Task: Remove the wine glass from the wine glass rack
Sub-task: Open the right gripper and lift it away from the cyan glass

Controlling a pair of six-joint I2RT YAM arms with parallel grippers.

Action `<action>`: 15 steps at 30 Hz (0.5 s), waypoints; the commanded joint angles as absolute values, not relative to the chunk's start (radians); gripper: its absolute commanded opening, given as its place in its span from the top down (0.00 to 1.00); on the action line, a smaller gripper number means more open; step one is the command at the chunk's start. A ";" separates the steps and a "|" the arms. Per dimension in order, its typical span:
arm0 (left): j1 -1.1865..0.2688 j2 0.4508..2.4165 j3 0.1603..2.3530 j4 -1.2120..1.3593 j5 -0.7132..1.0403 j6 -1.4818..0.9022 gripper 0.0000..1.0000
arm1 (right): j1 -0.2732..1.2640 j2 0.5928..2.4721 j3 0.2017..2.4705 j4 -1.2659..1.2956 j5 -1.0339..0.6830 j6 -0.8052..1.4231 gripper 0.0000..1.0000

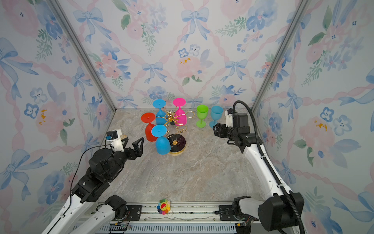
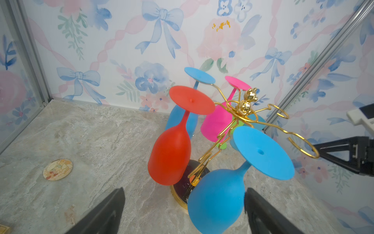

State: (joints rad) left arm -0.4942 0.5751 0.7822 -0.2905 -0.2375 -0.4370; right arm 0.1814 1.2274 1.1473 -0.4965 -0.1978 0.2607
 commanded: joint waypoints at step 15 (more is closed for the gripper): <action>-0.475 0.781 1.042 -0.371 0.135 -0.631 0.07 | 0.284 0.940 0.896 -0.495 -0.205 0.263 0.26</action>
